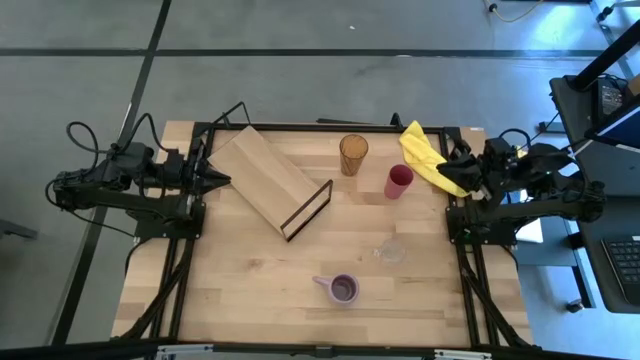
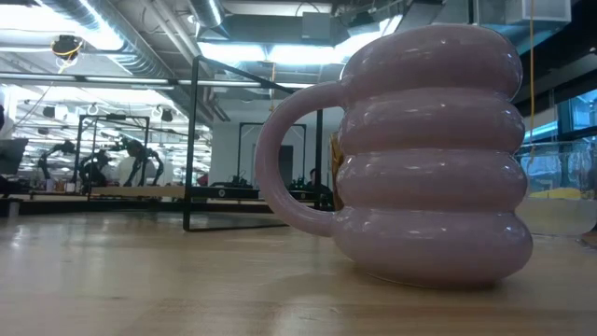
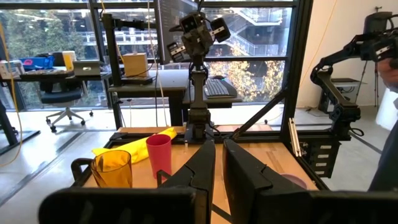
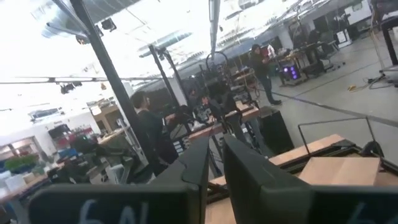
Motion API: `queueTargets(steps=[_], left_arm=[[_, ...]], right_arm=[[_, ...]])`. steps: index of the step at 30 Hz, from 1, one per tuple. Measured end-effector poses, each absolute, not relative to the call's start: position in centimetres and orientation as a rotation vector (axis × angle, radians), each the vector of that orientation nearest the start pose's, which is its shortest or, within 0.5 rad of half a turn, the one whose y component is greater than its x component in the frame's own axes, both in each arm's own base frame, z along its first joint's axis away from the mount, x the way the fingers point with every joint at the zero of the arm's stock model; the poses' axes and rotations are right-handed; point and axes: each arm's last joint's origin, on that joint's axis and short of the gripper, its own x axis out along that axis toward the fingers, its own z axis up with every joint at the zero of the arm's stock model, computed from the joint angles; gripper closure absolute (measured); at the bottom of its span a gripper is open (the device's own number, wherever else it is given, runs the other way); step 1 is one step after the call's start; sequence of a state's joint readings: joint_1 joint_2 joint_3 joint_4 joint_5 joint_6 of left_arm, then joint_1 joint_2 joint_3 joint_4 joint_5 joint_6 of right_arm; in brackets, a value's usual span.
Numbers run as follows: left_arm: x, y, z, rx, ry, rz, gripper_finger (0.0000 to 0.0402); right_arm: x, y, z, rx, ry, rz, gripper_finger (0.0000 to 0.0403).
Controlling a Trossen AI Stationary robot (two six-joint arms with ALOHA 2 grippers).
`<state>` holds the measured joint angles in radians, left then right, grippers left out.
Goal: Stack small to large cups/mugs on shelf
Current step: Put the brown transparent cup on the shelf
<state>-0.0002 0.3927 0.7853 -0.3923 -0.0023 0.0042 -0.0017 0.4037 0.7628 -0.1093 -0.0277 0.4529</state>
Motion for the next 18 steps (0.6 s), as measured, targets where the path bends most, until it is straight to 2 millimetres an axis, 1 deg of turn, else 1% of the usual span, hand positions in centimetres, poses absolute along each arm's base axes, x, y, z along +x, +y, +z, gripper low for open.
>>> queueTargets(steps=[5, 8, 11, 14, 16, 18], left_arm=[[7.6, 0.0, 35.4, 0.004, 0.000, 0.002, 0.0374], [7.6, 0.0, 35.4, 0.004, 0.000, 0.002, 0.0374], [7.6, 0.0, 35.4, 0.004, 0.000, 0.002, 0.0374], [7.6, 0.0, 35.4, 0.004, -0.001, 0.002, 0.0374], [7.6, 0.0, 35.4, 0.004, 0.000, 0.002, 0.0374], [7.6, 0.0, 35.4, 0.004, 0.000, 0.002, 0.0374]], right_arm=[[7.6, 0.2, 38.6, 0.425, -0.364, 0.148, 0.0353], [8.0, 0.2, 38.9, 0.418, -0.388, 0.146, 0.0353], [8.6, 0.1, 38.9, 0.422, -0.391, 0.141, 0.0353], [8.9, 0.1, 39.1, 0.365, -0.375, 0.127, 0.0353], [8.9, 0.1, 39.7, 0.308, -0.343, 0.106, 0.0353], [8.5, 0.0, 40.7, 0.234, -0.293, 0.050, 0.0352]])
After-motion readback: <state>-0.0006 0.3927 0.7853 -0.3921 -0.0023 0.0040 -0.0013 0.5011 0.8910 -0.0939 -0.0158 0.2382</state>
